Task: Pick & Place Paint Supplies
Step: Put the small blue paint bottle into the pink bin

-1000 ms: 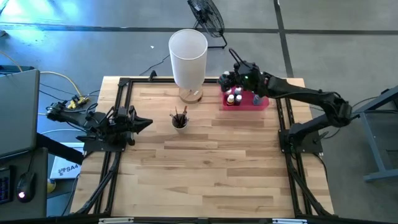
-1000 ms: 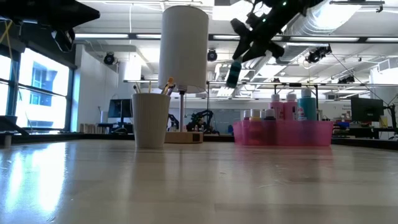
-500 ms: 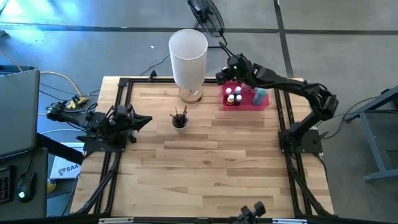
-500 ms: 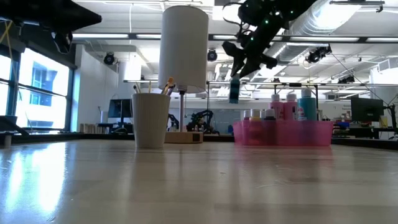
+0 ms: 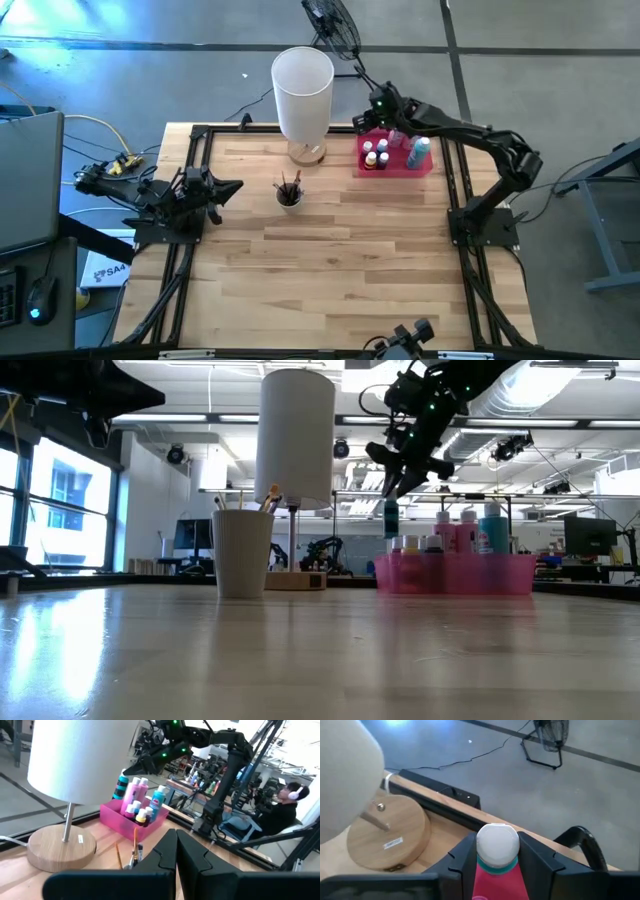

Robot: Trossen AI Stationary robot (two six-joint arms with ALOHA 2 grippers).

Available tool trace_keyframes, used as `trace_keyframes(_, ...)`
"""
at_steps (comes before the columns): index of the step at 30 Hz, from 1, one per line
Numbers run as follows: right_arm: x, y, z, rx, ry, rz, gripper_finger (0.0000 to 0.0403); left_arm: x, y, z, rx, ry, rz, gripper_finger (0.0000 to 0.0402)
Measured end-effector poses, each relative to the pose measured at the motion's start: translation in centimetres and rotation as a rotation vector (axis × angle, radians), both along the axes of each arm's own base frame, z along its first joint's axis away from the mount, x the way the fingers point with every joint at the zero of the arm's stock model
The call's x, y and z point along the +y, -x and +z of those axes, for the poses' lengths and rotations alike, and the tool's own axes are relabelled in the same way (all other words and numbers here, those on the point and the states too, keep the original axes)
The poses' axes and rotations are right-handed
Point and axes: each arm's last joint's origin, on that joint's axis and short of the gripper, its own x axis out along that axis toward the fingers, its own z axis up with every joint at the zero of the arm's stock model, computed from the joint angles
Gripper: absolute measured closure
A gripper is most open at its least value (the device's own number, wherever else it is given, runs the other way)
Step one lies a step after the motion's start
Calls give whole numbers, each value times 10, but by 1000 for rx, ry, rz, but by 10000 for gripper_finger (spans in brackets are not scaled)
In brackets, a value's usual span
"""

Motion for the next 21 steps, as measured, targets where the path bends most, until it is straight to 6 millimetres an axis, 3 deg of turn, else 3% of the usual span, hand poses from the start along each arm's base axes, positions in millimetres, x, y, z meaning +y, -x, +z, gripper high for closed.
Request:
trace_keyframes(10, -7, 2, -2, -4, -8, 29, 287, 0, 0, -2, 21, -7, 2, 402)
trace_keyframes(21, -19, -13, -40, 82, -79, 78, 288, 0, 0, -2, 23, -8, 2, 402)
